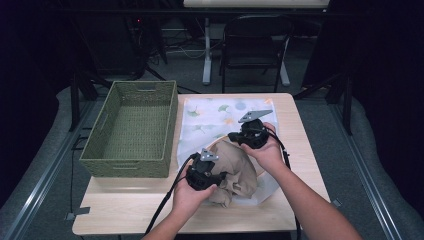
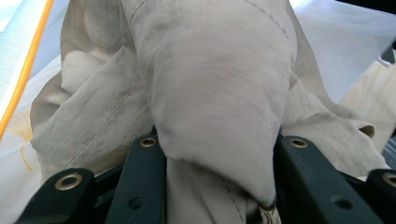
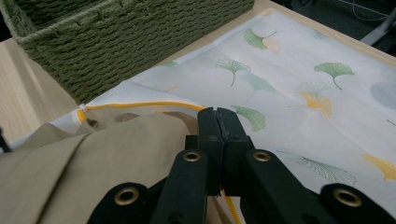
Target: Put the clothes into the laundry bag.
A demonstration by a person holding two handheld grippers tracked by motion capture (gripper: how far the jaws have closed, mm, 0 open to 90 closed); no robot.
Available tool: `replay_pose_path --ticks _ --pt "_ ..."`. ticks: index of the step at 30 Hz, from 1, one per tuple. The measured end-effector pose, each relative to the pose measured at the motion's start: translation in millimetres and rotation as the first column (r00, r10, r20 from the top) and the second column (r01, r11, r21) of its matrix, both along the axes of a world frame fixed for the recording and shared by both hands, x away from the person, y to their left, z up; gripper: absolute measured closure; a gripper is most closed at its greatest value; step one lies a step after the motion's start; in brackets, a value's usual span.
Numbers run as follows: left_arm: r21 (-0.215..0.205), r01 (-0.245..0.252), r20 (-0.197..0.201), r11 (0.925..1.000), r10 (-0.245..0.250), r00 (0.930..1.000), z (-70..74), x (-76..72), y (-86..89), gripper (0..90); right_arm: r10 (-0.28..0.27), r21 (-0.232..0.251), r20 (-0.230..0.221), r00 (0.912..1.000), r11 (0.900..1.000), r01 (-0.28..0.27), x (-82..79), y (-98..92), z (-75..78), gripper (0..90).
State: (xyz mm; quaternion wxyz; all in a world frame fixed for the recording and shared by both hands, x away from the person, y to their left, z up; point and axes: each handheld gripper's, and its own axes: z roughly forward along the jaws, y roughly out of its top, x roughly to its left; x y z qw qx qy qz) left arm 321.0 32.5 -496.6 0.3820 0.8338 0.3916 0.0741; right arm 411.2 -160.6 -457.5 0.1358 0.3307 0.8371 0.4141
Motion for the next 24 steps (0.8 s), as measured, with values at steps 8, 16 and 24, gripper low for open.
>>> replay_pose_path --ticks 8,16,24 --pt "-0.007 -0.027 -0.008 0.9996 0.027 0.9996 -3.5 11.1 -1.5 66.2 0.019 0.01 0.022 0.9996 1.0 -0.019 -7.1 0.2 5.7 89.6" --pt "-0.021 -0.073 -0.011 0.9971 0.072 0.9973 -9.0 26.5 -4.0 66.1 0.037 0.024 0.043 0.9984 0.999 -0.038 -14.1 1.0 10.3 89.6" --pt "-0.008 -0.095 0.002 0.9954 0.095 0.9955 -15.4 33.1 -6.7 66.1 0.054 0.024 0.061 0.9967 0.998 -0.056 -21.2 2.3 10.8 89.7"
